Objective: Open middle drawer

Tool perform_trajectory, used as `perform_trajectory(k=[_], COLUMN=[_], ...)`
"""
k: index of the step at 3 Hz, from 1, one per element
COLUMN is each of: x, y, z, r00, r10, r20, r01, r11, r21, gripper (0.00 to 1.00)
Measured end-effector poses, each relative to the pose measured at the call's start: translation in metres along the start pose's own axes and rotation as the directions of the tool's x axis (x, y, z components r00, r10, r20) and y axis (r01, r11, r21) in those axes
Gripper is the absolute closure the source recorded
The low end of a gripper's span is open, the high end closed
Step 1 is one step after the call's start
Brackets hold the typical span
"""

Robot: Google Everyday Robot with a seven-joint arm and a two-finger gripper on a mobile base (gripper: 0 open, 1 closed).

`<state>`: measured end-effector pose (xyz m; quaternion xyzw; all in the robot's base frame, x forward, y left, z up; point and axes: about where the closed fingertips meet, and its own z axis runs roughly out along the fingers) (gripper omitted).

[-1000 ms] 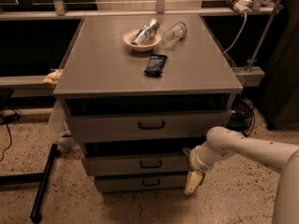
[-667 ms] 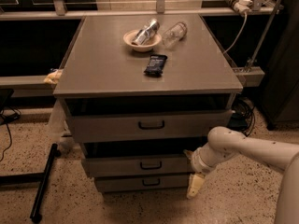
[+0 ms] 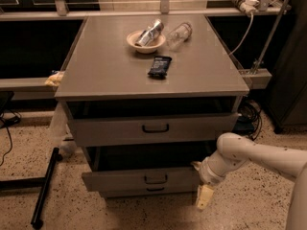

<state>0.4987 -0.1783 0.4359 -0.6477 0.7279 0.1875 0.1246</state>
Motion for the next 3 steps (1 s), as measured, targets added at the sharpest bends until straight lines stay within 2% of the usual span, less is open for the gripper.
perform_trajectory(k=[1, 2, 3], x=[0.001, -0.003, -0.003], y=[0.043, 0.092, 0.096], z=[-0.014, -0.033, -0.034], r00=[0.999, 0.997, 0.997], r10=[0.035, 0.077, 0.076], r20=[0.011, 0.014, 0.011], r01=[-0.034, -0.073, -0.072], r11=[0.9959, 0.9813, 0.9793], r21=[-0.084, -0.178, -0.189], gripper=[0.0, 0.0, 0.0])
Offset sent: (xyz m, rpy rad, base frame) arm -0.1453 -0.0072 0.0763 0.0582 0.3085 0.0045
